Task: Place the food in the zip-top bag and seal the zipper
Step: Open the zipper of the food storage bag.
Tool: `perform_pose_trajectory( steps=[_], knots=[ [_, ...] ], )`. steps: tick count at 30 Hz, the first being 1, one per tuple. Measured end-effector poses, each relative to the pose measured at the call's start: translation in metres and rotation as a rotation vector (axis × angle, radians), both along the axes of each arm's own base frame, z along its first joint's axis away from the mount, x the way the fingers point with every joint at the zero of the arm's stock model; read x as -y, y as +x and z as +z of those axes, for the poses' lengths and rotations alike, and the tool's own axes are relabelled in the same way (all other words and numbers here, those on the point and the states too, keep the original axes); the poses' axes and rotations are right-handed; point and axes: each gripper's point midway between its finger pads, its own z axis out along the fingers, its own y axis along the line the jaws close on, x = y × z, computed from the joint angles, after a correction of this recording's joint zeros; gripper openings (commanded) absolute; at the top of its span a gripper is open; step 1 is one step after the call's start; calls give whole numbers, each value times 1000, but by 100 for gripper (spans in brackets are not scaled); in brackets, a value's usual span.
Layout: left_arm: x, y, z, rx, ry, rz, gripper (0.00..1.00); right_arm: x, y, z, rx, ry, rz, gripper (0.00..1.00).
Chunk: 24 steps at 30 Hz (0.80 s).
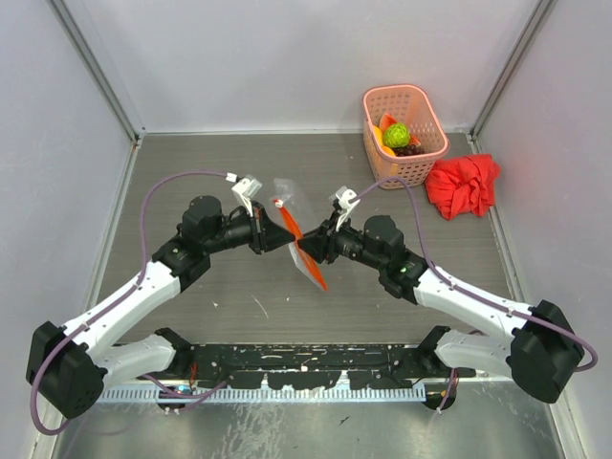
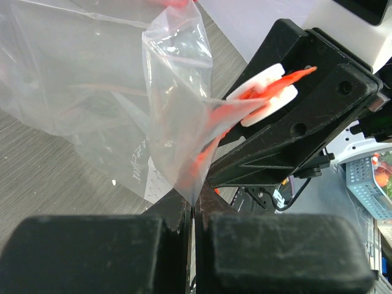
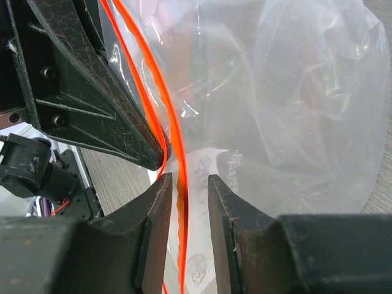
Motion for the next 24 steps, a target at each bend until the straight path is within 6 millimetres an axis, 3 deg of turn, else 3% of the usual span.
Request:
perform_pose_trajectory(
  steps=[5, 16, 24],
  knots=[
    [0, 0, -1, 3, -6, 0, 0, -3, -1, -6, -13, -7, 26, 36],
    [-4, 8, -5, -13, -4, 63, 4, -1, 1, -9, -8, -26, 9, 3],
    [-17, 14, -13, -66, 27, 169, 38, 13, 13, -16, -14, -94, -91, 0]
  ],
)
